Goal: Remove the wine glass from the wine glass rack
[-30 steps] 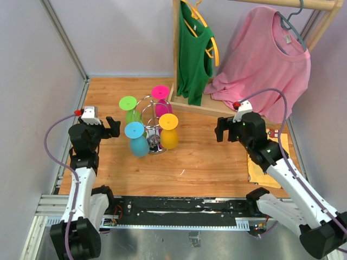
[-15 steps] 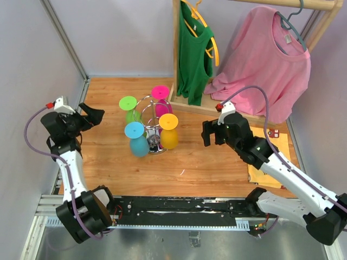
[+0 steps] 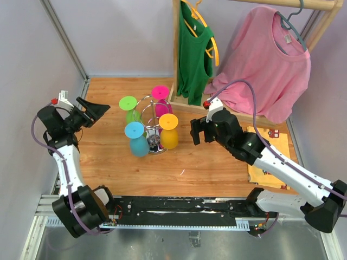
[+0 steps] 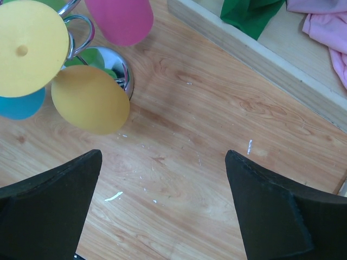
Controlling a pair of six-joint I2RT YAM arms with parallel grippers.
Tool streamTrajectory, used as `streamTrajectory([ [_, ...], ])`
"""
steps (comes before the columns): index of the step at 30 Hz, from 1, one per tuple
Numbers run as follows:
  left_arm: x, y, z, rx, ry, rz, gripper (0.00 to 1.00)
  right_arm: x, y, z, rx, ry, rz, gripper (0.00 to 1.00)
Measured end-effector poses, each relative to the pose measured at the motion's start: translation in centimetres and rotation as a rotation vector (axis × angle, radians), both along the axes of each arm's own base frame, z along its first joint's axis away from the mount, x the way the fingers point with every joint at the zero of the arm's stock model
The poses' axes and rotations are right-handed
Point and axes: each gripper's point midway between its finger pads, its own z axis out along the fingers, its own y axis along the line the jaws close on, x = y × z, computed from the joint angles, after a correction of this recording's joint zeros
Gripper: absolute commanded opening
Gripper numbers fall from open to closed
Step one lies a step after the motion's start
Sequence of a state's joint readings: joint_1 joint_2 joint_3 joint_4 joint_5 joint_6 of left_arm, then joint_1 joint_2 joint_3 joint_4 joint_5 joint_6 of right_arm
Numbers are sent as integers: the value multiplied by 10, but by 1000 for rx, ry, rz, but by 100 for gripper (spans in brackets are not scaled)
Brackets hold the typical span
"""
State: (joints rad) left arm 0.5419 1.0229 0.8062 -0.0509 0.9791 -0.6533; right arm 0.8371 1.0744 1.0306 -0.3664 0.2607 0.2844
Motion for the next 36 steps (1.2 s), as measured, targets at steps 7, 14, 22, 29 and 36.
streamTrajectory([
  [7,17,-13,-21,-138,114,-73,76,2,0,-2,-13,-2,-12,98],
  [14,33,-35,-34,-200,179,-123,68,5,-4,-2,-22,-13,-36,98],
  [22,44,-44,-25,-232,159,-130,60,9,-6,3,-22,-37,-54,98],
  [29,47,-45,-19,-250,144,-131,52,10,-6,4,-27,-45,-56,98],
  [36,48,-48,-16,-261,137,-142,52,10,-7,4,-27,-48,-55,98],
])
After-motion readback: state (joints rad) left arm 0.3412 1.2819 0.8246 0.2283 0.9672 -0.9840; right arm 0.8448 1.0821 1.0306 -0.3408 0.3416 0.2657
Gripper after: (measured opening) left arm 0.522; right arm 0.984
